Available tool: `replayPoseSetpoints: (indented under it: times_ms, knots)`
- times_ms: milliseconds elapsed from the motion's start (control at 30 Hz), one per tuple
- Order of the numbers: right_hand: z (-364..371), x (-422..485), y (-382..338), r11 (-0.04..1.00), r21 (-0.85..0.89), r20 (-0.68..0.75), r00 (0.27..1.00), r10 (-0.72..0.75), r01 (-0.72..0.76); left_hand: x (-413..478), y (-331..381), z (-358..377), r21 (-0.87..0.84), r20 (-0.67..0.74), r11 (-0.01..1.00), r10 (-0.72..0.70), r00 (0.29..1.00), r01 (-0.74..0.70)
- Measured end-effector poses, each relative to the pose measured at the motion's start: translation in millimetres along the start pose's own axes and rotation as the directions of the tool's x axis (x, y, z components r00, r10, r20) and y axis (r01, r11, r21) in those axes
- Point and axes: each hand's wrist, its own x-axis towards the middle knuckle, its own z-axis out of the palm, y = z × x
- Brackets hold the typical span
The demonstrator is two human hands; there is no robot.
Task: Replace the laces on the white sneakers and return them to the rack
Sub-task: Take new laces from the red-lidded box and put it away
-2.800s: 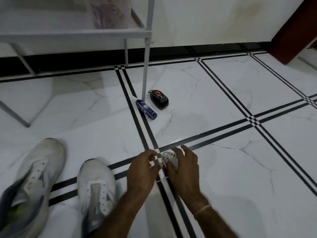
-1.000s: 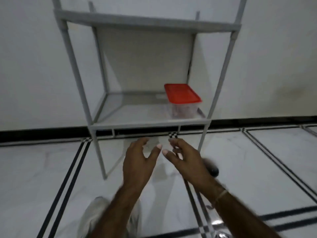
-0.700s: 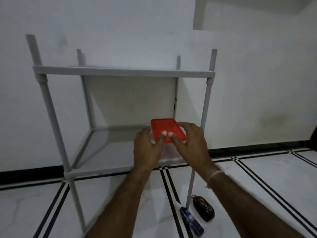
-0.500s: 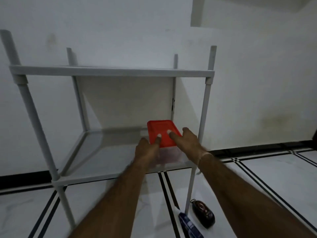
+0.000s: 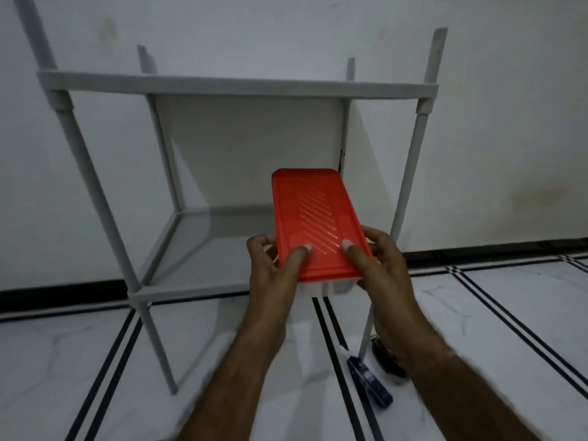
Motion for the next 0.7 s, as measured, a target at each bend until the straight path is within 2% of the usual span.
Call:
replayPoseSetpoints:
  times_ms: [167,300,400,500,600,700]
  knots:
    - [-21.0,-109.7,20.9,0.999,-0.013,0.116,0.992,0.047,-0.045,-104.8,-23.4,-32.9,-0.006,0.054,1.000,0.010,0.998,-0.010]
    - [-43.9,-185.6,44.3,0.992,-0.086,0.154,0.983,0.100,-0.088,-183.4,-57.6,-48.5,0.025,-0.038,0.999,-0.038,0.999,0.039]
    - [-61.2,-238.7,68.1,0.976,-0.136,0.139,0.972,0.188,-0.169,-241.9,-95.2,-57.5,0.021,-0.119,0.991,-0.131,0.984,0.135]
    - [-77.4,-282.5,101.9,0.946,-0.199,0.105,0.954,0.282,-0.258,-284.7,-136.0,-69.5,0.043,-0.143,0.964,-0.253,0.957,0.261]
    - [-89.8,-302.9,144.2,0.896,-0.264,0.084,0.917,0.390,-0.357,-298.0,-171.9,-83.4,0.089,-0.115,0.919,-0.374,0.920,0.385]
    - [-93.7,-300.4,179.5,0.854,-0.325,0.088,0.886,0.456,-0.407,-293.9,-195.7,-93.0,0.141,-0.082,0.887,-0.433,0.898,0.441]
